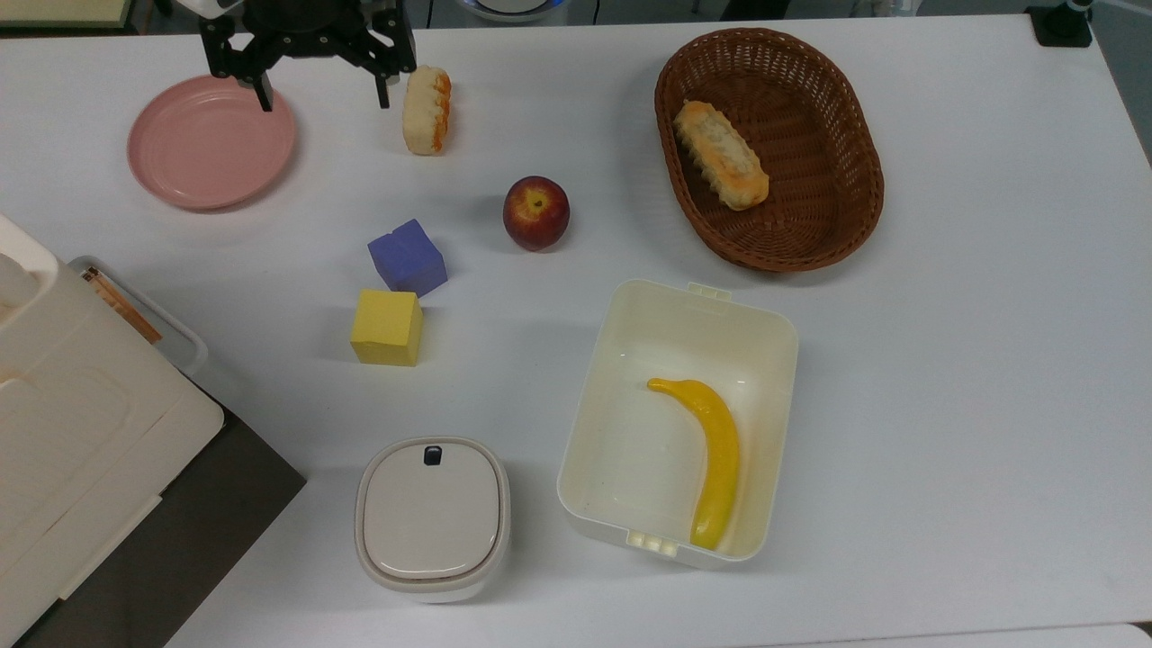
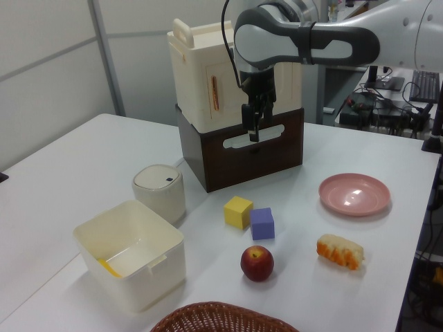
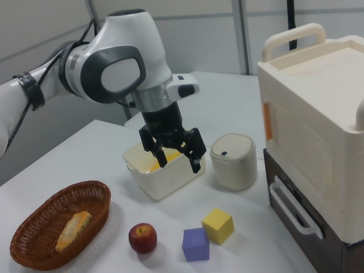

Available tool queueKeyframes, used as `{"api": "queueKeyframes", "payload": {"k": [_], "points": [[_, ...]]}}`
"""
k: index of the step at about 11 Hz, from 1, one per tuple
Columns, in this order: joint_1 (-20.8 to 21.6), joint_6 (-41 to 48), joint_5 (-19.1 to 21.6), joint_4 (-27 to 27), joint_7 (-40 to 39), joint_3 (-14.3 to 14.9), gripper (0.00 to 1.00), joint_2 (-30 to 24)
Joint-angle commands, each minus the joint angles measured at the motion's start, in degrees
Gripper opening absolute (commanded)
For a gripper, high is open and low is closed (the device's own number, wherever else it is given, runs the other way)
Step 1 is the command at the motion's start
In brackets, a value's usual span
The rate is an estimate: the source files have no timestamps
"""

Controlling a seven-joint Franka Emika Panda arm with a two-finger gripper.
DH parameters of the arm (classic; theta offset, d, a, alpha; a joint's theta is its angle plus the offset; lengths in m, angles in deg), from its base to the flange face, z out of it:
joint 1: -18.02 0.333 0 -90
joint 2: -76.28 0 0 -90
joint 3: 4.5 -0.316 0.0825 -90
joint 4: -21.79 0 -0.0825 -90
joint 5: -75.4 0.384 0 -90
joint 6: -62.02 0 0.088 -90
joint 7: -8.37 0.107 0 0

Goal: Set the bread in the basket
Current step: 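Move the gripper toward the small bread roll beside the pink plate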

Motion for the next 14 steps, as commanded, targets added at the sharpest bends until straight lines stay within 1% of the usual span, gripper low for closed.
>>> {"api": "queueKeyframes", "payload": {"k": [1, 4, 5, 7, 13, 14], "points": [[-0.48, 0.90, 3.04, -0.69, -2.32, 0.37, 1.00, -1.81], [-0.31, 2.05, 2.88, -0.69, -2.66, 0.19, 1.00, -1.46], [-0.57, 1.88, 3.75, -0.95, -3.71, 0.02, 1.00, -1.55], [-0.40, 1.44, 4.02, -0.95, -3.55, 0.02, 1.00, -1.29], [0.04, 3.37, 3.14, -1.13, -3.81, -0.16, 1.00, -1.38], [0.04, 4.94, 3.14, -1.48, -3.64, -0.16, 1.00, -1.29]]}}
